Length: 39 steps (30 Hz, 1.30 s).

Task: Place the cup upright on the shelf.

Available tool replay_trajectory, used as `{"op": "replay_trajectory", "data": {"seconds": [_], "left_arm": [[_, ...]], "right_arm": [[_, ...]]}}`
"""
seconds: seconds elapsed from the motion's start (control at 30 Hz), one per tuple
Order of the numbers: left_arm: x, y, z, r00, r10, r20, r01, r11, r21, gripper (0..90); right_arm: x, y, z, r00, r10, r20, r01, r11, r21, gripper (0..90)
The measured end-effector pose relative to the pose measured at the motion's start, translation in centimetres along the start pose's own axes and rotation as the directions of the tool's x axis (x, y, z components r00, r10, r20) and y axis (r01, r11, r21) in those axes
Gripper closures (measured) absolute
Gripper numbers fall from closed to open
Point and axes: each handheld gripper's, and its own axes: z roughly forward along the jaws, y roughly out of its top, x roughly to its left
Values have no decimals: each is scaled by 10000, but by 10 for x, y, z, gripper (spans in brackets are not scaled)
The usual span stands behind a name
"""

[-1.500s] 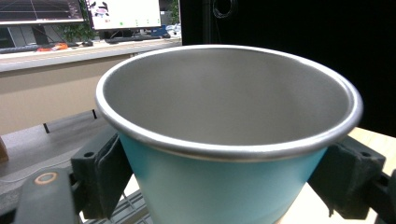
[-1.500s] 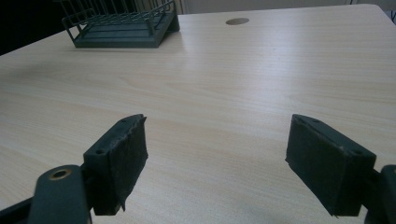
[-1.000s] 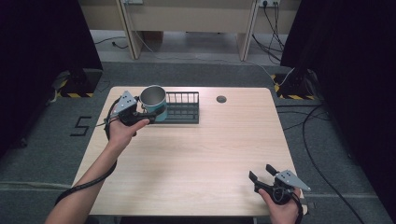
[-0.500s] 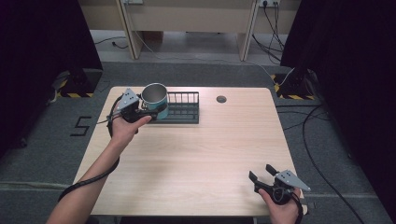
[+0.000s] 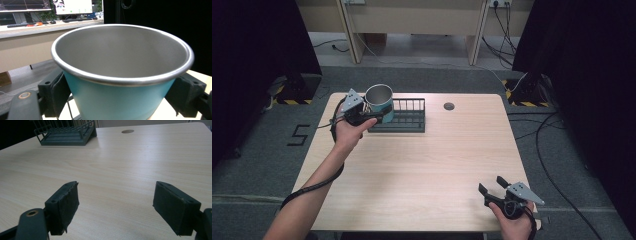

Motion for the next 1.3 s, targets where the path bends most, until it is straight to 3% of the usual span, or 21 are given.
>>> {"op": "replay_trajectory", "data": {"seconds": [0.43, 1.3], "left_arm": [[6, 7, 20, 9993, -122, -362, 123, 9999, 14, 153], [7, 1, 69, 9958, -308, -860, 368, 9970, 685, 153]], "right_arm": [[-1, 0, 0, 10000, 14, -40, -14, 10000, 13, 212], [0, 0, -1, 10000, 19, -45, -19, 10000, -73, 214]]}}
